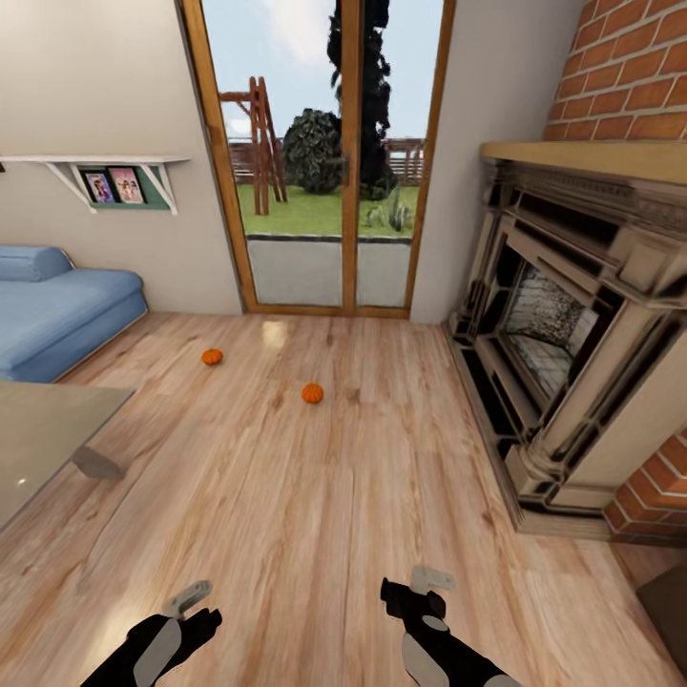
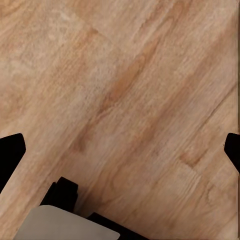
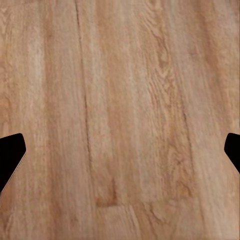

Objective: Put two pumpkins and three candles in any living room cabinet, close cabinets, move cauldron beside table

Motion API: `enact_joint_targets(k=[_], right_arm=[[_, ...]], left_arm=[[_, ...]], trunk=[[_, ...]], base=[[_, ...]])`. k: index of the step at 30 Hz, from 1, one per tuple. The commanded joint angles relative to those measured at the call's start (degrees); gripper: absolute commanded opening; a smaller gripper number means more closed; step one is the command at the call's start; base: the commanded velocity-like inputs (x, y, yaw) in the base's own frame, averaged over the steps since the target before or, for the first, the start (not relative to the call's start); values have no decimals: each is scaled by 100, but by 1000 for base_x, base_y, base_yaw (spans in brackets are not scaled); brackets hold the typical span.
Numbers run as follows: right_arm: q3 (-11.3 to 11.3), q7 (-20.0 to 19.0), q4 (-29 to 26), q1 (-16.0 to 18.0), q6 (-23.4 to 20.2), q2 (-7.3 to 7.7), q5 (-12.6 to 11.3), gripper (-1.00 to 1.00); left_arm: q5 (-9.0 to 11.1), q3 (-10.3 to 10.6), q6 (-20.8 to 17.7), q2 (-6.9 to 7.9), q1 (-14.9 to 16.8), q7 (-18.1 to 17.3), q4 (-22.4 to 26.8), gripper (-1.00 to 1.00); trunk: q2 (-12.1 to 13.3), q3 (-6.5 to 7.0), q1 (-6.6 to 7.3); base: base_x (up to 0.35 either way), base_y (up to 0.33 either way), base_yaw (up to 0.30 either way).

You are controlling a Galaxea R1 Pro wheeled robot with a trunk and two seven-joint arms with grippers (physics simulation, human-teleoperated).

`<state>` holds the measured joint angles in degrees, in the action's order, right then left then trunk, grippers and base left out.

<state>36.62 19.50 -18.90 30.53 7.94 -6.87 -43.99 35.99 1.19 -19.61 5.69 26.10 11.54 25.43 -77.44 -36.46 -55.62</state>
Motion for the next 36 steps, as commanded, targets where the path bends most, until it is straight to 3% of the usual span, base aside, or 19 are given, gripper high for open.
enact_joint_targets(k=[1, 19, 36], right_arm=[[47, 27, 0, 6, 32, 2, -60, 100], [47, 11, 0, 6, 29, 2, -61, 100], [47, -1, 0, 6, 17, 2, -64, 100]], left_arm=[[58, 13, -25, 2, 0, 41, 14, 100], [49, 22, -25, 2, 0, 41, 14, 100], [51, 22, -25, 2, 0, 41, 14, 100]], trunk=[[-3, -5, -3], [-3, -5, -3], [-3, -9, -3]], base=[[330, 0, 0], [307, 0, 0], [45, 0, -1]])
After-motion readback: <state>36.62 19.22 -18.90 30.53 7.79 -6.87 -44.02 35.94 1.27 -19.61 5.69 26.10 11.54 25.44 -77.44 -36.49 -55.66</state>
